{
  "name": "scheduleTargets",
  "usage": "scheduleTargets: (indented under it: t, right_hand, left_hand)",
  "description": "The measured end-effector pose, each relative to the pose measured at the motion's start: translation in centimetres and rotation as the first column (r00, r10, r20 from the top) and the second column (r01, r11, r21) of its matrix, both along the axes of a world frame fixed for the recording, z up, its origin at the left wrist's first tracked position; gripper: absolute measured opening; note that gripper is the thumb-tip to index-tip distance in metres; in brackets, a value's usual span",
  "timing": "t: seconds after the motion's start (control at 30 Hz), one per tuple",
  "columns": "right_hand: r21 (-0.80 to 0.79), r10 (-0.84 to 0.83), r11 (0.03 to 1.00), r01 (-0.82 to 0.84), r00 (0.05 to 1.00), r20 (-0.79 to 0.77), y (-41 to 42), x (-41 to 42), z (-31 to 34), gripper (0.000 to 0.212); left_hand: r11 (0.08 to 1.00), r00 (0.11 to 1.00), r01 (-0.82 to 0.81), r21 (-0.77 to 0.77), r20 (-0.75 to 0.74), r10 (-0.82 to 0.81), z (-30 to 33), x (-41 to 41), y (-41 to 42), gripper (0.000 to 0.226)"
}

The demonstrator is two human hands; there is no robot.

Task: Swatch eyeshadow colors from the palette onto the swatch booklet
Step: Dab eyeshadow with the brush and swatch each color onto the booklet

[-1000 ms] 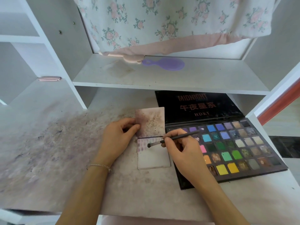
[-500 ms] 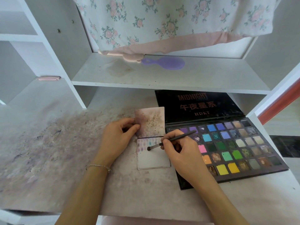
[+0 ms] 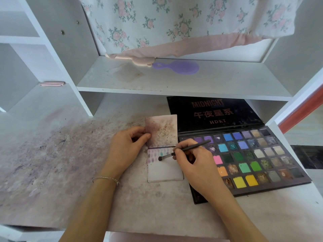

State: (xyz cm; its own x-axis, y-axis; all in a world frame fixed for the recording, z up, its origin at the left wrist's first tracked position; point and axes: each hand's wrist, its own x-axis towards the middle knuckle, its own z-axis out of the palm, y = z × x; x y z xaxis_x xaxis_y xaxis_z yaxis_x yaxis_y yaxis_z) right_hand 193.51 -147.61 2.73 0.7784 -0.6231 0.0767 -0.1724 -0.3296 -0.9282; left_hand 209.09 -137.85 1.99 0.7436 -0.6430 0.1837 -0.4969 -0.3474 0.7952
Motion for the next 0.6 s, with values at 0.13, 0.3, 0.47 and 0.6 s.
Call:
scheduleTargets:
  t: [0.13,0.3,0.47,0.6]
  right_hand:
    - [-0.014,0.003,1.0,-0.003,1.0,-0.002,0.03,-0.02,0.03,0.019]
    - [-0.019,0.007,1.0,-0.007,1.0,-0.002,0.0,-0.04,0.09,0.021]
    - [-0.029,0.0,1.0,0.0,1.0,0.009,0.06,0.0,0.11,0.02]
    - [-0.047,0.008,0.999,-0.008,1.0,0.002,0.06,0.01,0.11,0.021]
  left_hand:
    - [1.0,1.0,-0.014,0.008,0.003,0.014,-0.12,0.06,-0.01,0.014]
    - [1.0,1.0,-0.011,-0.004,-0.008,0.011,-0.12,0.04,0.0,0.013]
    - [1.0,1.0,-0.007,-0.001,-0.003,0.007,0.0,-0.02,0.04,0.013]
    - [1.0,1.0,-0.003,0.005,0.006,0.003,0.03,-0.05,0.1,0.013]
